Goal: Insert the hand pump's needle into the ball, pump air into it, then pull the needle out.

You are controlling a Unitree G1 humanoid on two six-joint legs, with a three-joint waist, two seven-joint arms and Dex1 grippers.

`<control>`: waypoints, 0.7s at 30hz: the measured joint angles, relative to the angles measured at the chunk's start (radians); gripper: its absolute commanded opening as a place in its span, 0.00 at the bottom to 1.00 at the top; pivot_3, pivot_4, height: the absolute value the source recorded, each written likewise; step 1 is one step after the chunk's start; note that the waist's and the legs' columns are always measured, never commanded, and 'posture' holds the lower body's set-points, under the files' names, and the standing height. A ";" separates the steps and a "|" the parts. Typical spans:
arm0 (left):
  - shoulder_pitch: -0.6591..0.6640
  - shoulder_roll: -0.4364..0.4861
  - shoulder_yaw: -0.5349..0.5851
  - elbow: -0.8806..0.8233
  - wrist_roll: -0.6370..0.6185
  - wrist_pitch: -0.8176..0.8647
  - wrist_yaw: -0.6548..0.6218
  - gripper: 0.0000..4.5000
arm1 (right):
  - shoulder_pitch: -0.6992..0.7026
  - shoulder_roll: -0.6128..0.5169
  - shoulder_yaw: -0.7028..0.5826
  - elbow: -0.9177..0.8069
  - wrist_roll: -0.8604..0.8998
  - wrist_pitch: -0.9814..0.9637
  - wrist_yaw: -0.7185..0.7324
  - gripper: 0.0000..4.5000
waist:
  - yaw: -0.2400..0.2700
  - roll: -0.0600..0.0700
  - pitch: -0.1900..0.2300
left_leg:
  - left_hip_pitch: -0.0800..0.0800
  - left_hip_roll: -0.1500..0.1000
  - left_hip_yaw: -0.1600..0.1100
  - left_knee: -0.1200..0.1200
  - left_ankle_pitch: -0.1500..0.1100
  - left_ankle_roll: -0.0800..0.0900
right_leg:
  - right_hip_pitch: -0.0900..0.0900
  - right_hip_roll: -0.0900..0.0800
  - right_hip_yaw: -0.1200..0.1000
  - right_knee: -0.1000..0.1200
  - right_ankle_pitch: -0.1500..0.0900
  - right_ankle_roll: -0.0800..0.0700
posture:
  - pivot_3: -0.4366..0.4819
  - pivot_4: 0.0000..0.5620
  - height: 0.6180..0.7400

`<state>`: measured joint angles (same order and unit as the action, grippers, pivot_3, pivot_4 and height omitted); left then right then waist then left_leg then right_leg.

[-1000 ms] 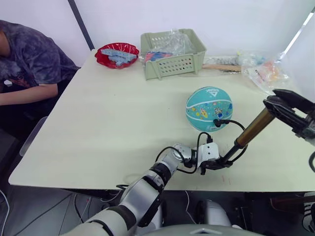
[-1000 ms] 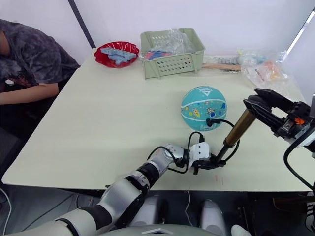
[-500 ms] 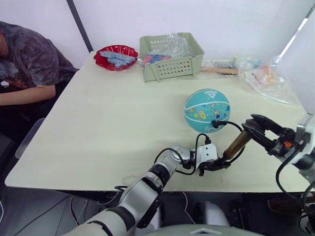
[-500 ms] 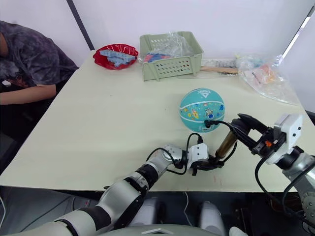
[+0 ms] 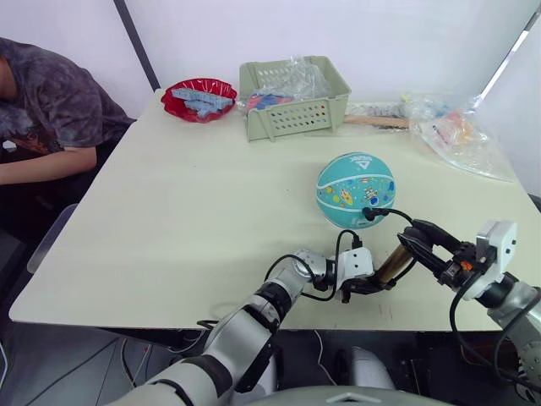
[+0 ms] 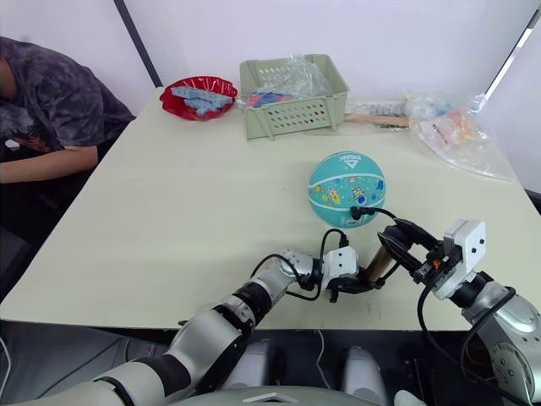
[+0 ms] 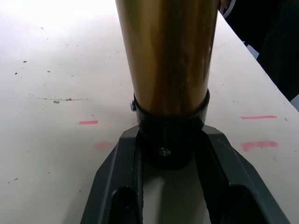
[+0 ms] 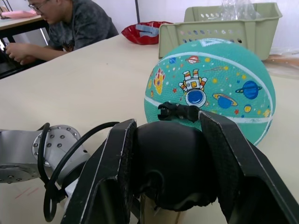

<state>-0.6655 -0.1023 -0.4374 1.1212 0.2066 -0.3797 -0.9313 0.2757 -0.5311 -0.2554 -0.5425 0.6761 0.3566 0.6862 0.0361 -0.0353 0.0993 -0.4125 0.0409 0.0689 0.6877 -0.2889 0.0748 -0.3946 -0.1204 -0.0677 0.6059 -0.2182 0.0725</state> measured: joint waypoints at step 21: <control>-0.014 -0.012 0.001 -0.001 -0.003 -0.001 -0.006 0.25 | -0.163 -0.286 -0.309 -0.050 0.394 0.248 0.007 0.36 | 0.003 0.014 0.015 | -0.002 -0.003 0.001 0.001 0.000 0.000 | -0.001 -0.002 0.000 0.000 0.000 0.000 | 0.48 0.27 0.98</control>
<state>-0.6795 -0.1146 -0.4363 1.1197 0.2039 -0.3811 -0.9373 0.1124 -0.8167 -0.5645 -0.5928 1.0696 0.6043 0.6927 0.0391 -0.0217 0.1147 -0.4144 0.0381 0.0697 0.6882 -0.2888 0.0750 -0.3951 -0.1223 -0.0678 0.6055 -0.2181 0.0730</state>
